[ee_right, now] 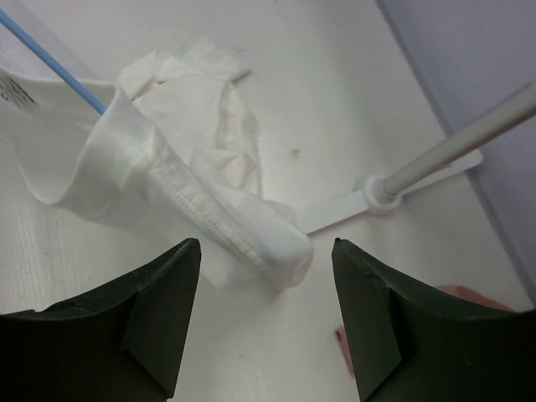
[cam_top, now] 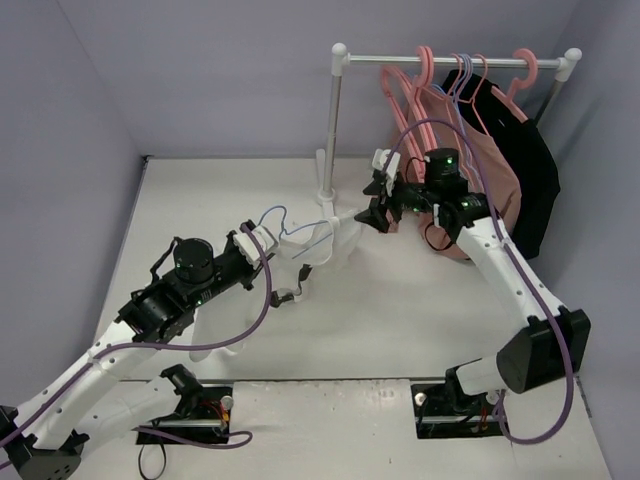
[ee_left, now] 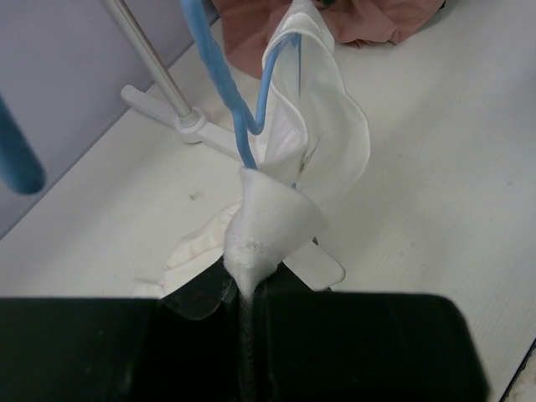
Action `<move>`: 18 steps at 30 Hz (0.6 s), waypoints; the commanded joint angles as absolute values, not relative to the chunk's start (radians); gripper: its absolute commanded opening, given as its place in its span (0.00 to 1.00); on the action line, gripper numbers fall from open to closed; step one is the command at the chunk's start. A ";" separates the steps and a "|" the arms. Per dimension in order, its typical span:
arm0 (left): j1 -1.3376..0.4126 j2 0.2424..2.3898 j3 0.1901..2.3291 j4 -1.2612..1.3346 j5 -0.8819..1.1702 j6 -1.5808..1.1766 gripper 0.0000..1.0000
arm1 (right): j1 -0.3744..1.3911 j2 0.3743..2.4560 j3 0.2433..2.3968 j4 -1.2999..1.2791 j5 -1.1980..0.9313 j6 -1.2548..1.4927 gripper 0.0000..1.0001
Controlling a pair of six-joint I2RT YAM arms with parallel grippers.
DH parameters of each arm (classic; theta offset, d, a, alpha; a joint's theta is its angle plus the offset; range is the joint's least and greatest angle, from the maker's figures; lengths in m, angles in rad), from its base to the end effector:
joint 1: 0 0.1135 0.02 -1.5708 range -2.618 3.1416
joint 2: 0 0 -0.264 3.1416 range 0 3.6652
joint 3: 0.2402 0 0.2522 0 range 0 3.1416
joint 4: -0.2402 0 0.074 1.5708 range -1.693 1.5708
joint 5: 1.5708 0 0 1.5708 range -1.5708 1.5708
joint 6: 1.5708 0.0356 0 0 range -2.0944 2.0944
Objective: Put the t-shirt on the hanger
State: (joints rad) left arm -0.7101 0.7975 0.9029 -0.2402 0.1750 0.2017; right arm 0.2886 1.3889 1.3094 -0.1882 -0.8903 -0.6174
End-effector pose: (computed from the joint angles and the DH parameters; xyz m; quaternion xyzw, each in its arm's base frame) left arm 0.1332 -0.1227 0.3732 0.3819 0.6483 -0.2285 0.6178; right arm 0.2933 0.1159 0.3880 -0.5489 0.5310 0.2482 0.5960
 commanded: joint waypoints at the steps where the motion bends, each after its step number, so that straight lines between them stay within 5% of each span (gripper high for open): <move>1: -0.700 0.807 0.986 -0.193 0.216 0.227 0.00 | 0.296 1.415 1.306 -0.213 -1.048 -0.726 0.62; 13: -0.699 0.847 1.019 -0.247 0.314 0.256 0.00 | 0.398 1.430 1.271 -0.211 -1.044 -0.769 0.55; 16: -0.699 0.858 1.031 -0.264 0.335 0.265 0.00 | 0.434 1.443 1.270 -0.211 -1.017 -0.769 0.39; 18: -0.699 0.863 1.039 -0.274 0.338 0.275 0.00 | 0.440 1.451 1.267 -0.212 -1.016 -0.761 0.17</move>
State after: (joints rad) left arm -0.7048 0.8564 0.9593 -0.3168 0.2886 0.2429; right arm 0.4182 1.4431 1.2434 -0.2448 -0.9999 -0.7558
